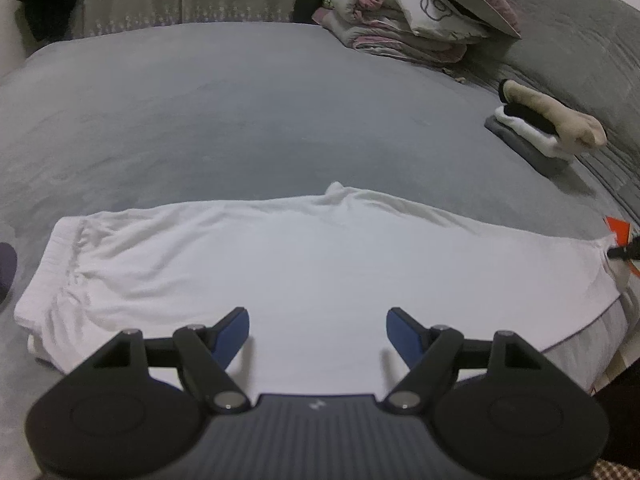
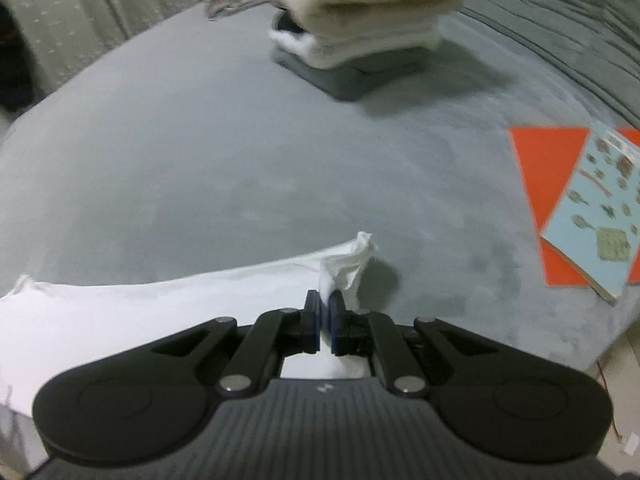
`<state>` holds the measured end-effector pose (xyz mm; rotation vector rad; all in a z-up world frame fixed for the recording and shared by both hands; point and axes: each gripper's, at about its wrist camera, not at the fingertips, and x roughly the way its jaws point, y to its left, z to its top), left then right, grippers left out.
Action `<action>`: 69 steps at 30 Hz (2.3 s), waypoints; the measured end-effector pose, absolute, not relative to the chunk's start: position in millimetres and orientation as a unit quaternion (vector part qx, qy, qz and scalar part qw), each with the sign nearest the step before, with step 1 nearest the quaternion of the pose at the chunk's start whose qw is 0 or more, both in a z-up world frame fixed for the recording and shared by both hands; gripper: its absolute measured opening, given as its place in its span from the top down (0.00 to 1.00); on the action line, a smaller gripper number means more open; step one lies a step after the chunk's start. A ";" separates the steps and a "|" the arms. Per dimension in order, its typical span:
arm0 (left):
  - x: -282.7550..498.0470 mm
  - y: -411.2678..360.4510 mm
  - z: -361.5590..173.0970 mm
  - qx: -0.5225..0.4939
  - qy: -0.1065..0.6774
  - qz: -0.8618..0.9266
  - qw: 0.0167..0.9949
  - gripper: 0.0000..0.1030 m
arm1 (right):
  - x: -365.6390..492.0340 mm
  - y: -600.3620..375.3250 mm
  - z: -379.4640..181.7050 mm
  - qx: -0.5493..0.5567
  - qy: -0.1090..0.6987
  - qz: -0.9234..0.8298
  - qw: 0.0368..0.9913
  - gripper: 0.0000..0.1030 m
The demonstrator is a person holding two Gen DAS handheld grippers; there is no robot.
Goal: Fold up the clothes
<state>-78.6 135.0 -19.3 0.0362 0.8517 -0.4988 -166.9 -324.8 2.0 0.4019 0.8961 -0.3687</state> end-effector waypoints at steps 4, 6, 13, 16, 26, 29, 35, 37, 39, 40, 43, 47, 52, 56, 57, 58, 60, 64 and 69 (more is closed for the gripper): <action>-79.8 130.2 -19.1 0.013 0.412 -0.253 0.875 0.26 | -155.3 -299.2 12.1 0.187 0.426 -0.137 0.874 0.94; -79.5 129.3 -19.1 0.006 0.414 -0.258 0.873 0.26 | -149.4 -286.8 15.4 0.188 0.427 -0.118 0.876 0.94; -76.7 134.7 -20.9 -0.019 0.423 -0.261 0.868 0.26 | -126.6 -249.9 19.3 0.199 0.430 -0.062 0.878 0.94; -75.8 139.5 -20.3 -0.027 0.422 -0.253 0.870 0.27 | -114.5 -233.7 17.8 0.206 0.434 -0.041 0.876 0.94; -64.2 172.7 -26.2 -0.077 0.422 -0.213 0.878 0.31 | -74.3 -162.5 16.5 0.214 0.447 0.035 0.868 0.94; -63.2 185.0 -30.2 -0.089 0.420 -0.209 0.878 0.31 | -62.6 -138.0 14.2 0.212 0.452 0.056 0.864 0.94; -60.6 210.2 -36.7 -0.126 0.419 -0.204 0.876 0.33 | -39.1 -95.3 6.6 0.212 0.467 0.095 0.853 0.94; -60.0 216.9 -37.2 -0.133 0.418 -0.203 0.875 0.33 | -32.4 -81.8 4.4 0.215 0.471 0.107 0.849 0.94; -59.5 223.4 -37.6 -0.139 0.416 -0.202 0.876 0.33 | -27.5 -69.6 2.7 0.211 0.474 0.114 0.847 0.94; -58.9 226.9 -37.7 -0.143 0.415 -0.201 0.875 0.33 | -25.0 -63.8 2.1 0.212 0.475 0.119 0.846 0.94; -57.3 237.3 -37.8 -0.156 0.414 -0.198 0.875 0.34 | -16.8 -48.2 0.6 0.214 0.480 0.130 0.841 0.94; -57.6 250.2 -37.5 -0.171 0.411 -0.193 0.875 0.35 | -4.5 -26.0 -1.8 0.216 0.484 0.142 0.836 0.94; -59.1 270.2 -38.7 -0.191 0.407 -0.183 0.874 0.35 | 9.5 0.5 -5.0 0.216 0.489 0.155 0.831 0.94; -60.5 284.3 -41.8 -0.208 0.407 -0.179 0.871 0.37 | 19.1 20.1 -7.3 0.213 0.494 0.167 0.826 0.94; -61.3 287.3 -42.2 -0.212 0.406 -0.179 0.871 0.38 | 21.5 25.3 -7.5 0.212 0.495 0.170 0.825 0.94; -62.3 290.3 -42.5 -0.215 0.405 -0.179 0.871 0.39 | 24.0 30.5 -7.9 0.211 0.496 0.173 0.824 0.94; -64.1 296.7 -43.0 -0.220 0.403 -0.178 0.870 0.39 | 28.6 41.4 -9.2 0.208 0.499 0.179 0.822 0.94; -66.4 309.6 -45.6 -0.237 0.401 -0.178 0.867 0.42 | 37.6 63.7 -11.7 0.205 0.502 0.195 0.817 0.94; -69.7 319.0 -46.0 -0.248 0.397 -0.181 0.865 0.43 | 47.0 91.3 -14.4 0.214 0.505 0.223 0.806 0.98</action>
